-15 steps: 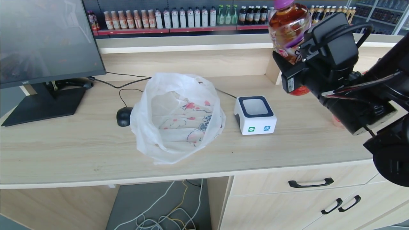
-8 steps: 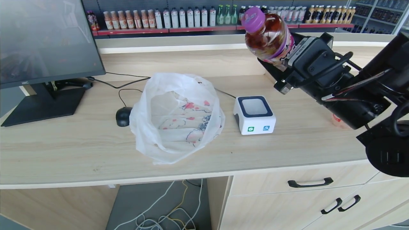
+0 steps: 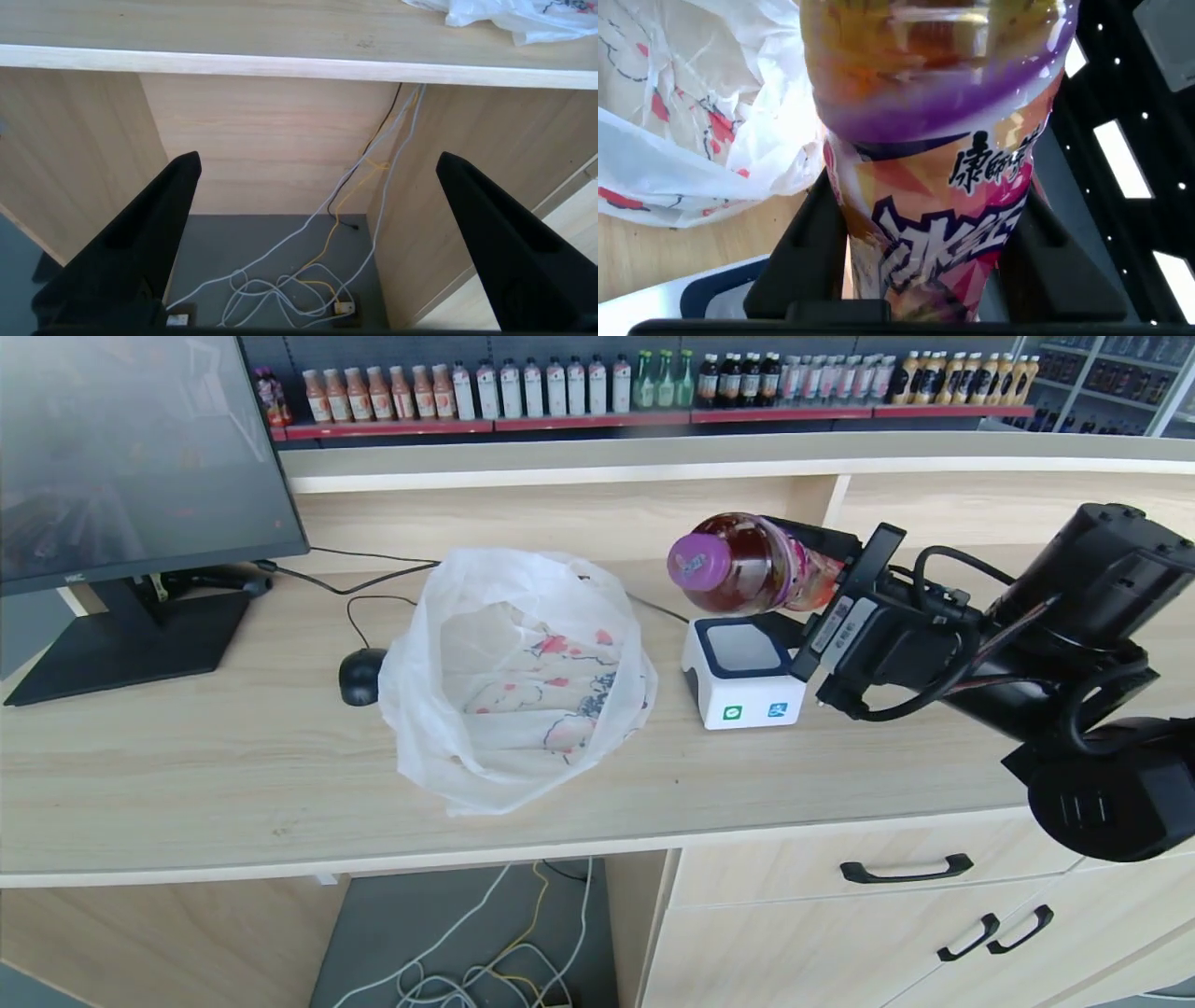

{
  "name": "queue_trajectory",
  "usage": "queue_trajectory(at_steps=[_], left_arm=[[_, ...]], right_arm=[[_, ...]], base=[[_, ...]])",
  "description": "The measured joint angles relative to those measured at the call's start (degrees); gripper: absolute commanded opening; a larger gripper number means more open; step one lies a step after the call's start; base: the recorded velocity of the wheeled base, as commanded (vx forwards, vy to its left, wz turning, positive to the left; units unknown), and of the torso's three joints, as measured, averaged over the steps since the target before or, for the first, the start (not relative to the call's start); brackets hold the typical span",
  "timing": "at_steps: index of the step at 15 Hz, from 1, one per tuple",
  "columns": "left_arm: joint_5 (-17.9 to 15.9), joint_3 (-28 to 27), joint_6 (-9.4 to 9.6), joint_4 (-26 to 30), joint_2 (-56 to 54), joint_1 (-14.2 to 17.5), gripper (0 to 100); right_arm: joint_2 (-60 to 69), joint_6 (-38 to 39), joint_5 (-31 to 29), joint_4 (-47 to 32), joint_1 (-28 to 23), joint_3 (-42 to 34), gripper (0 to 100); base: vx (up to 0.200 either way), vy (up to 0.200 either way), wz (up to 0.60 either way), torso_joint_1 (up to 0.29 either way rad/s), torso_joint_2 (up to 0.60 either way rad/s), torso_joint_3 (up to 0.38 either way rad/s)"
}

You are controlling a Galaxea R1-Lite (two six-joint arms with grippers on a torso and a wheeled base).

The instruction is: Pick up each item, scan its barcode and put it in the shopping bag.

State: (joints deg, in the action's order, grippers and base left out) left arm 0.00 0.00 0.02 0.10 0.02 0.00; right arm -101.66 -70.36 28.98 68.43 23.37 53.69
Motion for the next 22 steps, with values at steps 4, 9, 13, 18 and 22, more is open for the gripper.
queue_trajectory(at_steps=[4,9,13,18,22], left_arm=[[0.0,0.0,0.00,0.0,0.0,0.0,100],[0.0,0.0,-0.02,0.0,0.0,0.0,100],[0.0,0.0,-0.02,0.0,0.0,0.0,100],[0.0,0.0,-0.02,0.0,0.0,0.0,100],[0.0,0.0,-0.02,0.0,0.0,0.0,100]], right_arm=[[-2.9,-2.7,4.1,0.4,0.0,-0.6,0],[-5.6,-4.1,4.5,0.4,-0.2,-0.9,0],[-6.5,-4.6,4.0,0.5,0.0,-0.6,0],[-7.5,-4.7,4.1,0.7,0.5,-0.7,0],[-8.1,-4.8,4.1,0.7,0.5,-0.7,0]], base=[[0.000,0.000,0.00,0.000,0.00,0.000],[0.000,0.000,0.00,0.000,0.00,0.000],[0.000,0.000,0.00,0.000,0.00,0.000],[0.000,0.000,0.00,0.000,0.00,0.000],[0.000,0.000,0.00,0.000,0.00,0.000]])
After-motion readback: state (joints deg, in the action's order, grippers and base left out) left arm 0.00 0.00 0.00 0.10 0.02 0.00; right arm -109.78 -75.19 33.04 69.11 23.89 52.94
